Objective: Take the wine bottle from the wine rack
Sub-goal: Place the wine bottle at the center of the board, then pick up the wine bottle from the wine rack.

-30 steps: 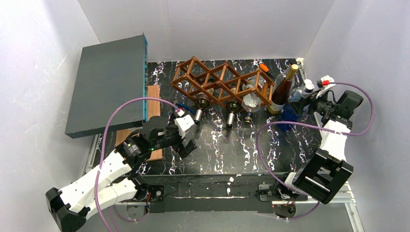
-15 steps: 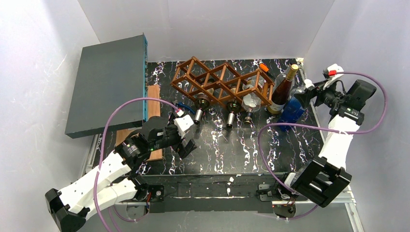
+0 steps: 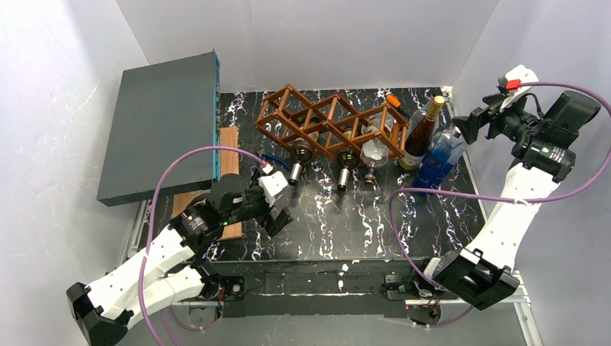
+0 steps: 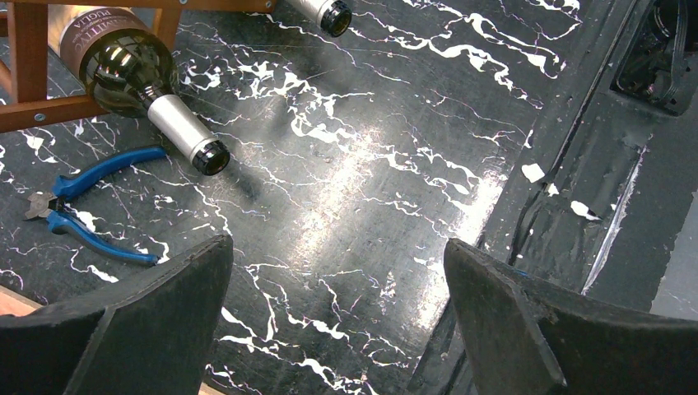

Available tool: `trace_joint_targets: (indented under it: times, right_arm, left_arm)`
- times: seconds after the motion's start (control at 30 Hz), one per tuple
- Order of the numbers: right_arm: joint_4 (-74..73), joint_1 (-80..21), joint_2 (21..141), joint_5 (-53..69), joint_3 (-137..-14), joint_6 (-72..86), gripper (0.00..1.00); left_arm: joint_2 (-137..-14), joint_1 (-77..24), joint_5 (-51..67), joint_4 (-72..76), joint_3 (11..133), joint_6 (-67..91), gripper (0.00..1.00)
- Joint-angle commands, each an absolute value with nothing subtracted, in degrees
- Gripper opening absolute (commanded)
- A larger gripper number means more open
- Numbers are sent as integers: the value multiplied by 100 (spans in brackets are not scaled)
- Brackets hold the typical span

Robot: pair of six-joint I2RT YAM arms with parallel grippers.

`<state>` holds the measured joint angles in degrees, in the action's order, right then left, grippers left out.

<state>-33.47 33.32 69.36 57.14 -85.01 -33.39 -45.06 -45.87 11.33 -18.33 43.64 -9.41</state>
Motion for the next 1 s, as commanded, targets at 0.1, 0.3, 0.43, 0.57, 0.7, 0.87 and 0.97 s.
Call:
trace_joint_targets:
  times: [0.1, 0.3, 0.43, 0.57, 0.7, 0.87, 0.97]
  right_arm:
    - [-3930, 3344, 6913, 6269, -9162, -2631, 100]
    - [-4971, 3044, 7046, 6597, -9558, -2879, 100]
    - [-5010, 1993, 6788, 5718, -9102, -2944, 100]
    - [-5026, 765, 6602, 4866, -8604, -2906, 100]
    - [-5048, 383, 6456, 4659, -8213, -2925, 100]
    - [-5024, 71, 6253, 4520, -7640, -3023, 100]
    - [-4921, 10, 6136, 4563, -7245, -3013, 100]
  left_arm:
    - [-4473, -4568, 1137, -1885, 4342, -985, 99]
    - [-4526, -4566, 1111, -1852, 4345, -914, 99]
    - [-4524, -4569, 1239, -1749, 4341, -734, 99]
    - [-4524, -4569, 1457, -1604, 4387, -318, 99]
    - [-4523, -4569, 1729, -1529, 4453, 363, 99]
    - [-4521, -4569, 1866, -1163, 4389, 1552, 99]
    - [-4589, -4569, 1733, -928, 4346, 2384, 100]
